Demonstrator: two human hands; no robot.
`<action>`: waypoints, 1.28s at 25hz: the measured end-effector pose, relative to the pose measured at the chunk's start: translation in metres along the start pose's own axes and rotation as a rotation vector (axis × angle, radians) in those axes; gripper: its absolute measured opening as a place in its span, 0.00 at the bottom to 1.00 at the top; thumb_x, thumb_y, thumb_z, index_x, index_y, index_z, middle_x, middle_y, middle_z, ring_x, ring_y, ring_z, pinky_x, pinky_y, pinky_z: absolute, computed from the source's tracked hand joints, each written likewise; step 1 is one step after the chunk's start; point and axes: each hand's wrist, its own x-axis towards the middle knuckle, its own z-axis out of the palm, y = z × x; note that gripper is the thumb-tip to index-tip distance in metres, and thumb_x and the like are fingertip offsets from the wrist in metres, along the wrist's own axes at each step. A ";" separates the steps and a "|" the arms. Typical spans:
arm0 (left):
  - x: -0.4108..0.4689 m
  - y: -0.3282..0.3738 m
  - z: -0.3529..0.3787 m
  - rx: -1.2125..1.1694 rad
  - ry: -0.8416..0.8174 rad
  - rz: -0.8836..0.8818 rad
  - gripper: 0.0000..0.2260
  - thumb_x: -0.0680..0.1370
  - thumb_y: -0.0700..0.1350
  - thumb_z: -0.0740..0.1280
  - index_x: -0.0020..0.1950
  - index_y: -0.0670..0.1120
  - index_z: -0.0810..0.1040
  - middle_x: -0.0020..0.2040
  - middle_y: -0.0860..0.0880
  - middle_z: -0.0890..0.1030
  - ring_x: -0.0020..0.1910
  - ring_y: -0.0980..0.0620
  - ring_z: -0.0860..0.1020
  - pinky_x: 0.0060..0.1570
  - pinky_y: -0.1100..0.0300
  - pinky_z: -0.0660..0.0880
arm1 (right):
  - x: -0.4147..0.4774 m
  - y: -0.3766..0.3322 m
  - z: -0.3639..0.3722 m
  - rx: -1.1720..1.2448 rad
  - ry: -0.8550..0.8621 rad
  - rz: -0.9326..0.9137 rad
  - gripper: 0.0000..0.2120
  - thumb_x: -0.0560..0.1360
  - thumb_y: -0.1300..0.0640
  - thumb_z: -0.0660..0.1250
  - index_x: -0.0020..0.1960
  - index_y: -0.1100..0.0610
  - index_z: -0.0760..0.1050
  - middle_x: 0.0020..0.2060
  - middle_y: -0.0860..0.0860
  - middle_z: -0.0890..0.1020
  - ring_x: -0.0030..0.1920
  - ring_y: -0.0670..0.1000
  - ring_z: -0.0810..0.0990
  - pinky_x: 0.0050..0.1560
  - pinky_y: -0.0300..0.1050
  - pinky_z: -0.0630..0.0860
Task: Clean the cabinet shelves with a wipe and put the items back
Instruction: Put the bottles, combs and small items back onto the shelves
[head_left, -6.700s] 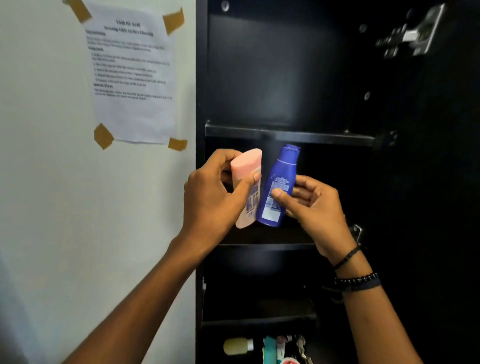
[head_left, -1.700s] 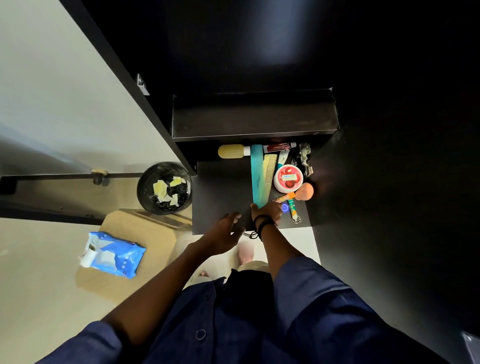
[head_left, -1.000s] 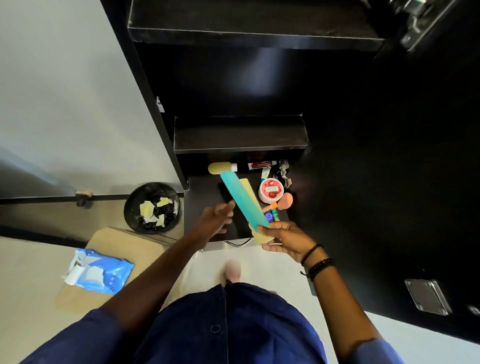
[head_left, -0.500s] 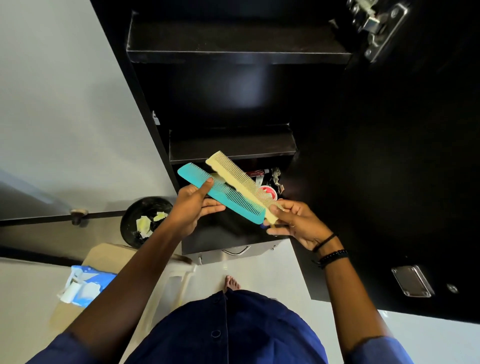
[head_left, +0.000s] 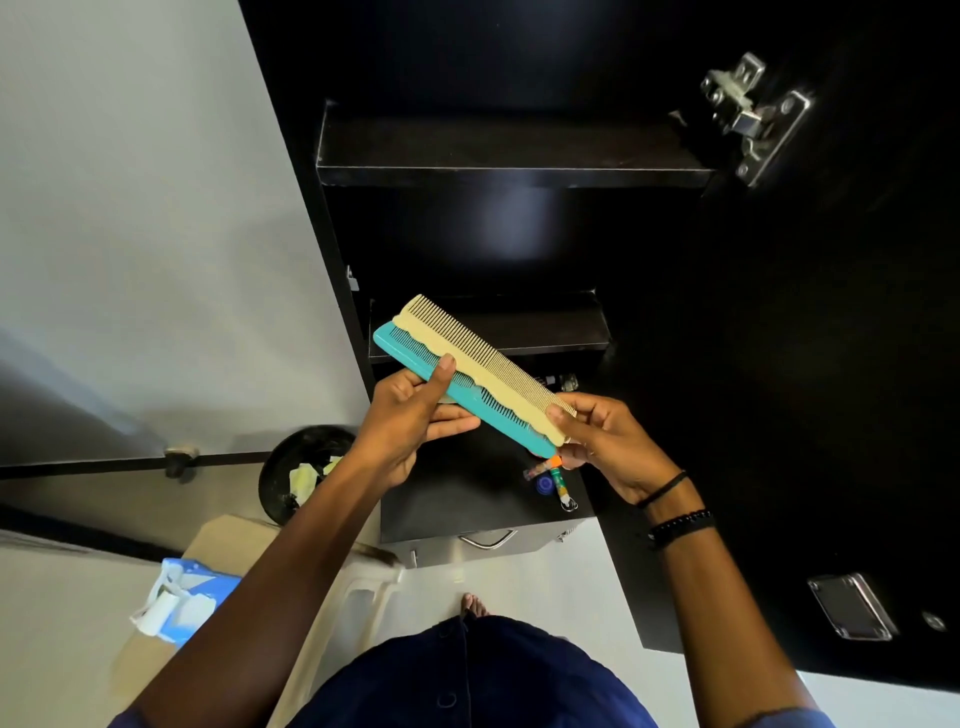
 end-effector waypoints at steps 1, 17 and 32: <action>-0.003 0.003 0.002 -0.011 0.006 0.015 0.11 0.77 0.47 0.66 0.58 0.47 0.75 0.51 0.44 0.84 0.49 0.46 0.84 0.44 0.52 0.82 | 0.000 -0.003 0.001 -0.007 0.005 -0.010 0.11 0.77 0.59 0.64 0.57 0.50 0.78 0.52 0.52 0.83 0.53 0.50 0.82 0.47 0.44 0.82; -0.019 0.101 0.055 0.017 0.099 0.351 0.04 0.77 0.44 0.68 0.51 0.46 0.77 0.46 0.48 0.85 0.45 0.52 0.85 0.36 0.59 0.82 | -0.010 -0.104 -0.009 -0.044 -0.058 -0.259 0.15 0.79 0.59 0.61 0.65 0.57 0.73 0.51 0.53 0.83 0.42 0.51 0.84 0.37 0.40 0.82; 0.076 0.189 0.069 0.314 0.399 0.533 0.30 0.70 0.47 0.74 0.66 0.42 0.65 0.58 0.45 0.74 0.57 0.47 0.78 0.56 0.53 0.78 | 0.067 -0.213 -0.012 0.002 0.668 -0.530 0.12 0.76 0.62 0.68 0.58 0.64 0.75 0.44 0.52 0.81 0.41 0.47 0.83 0.40 0.37 0.81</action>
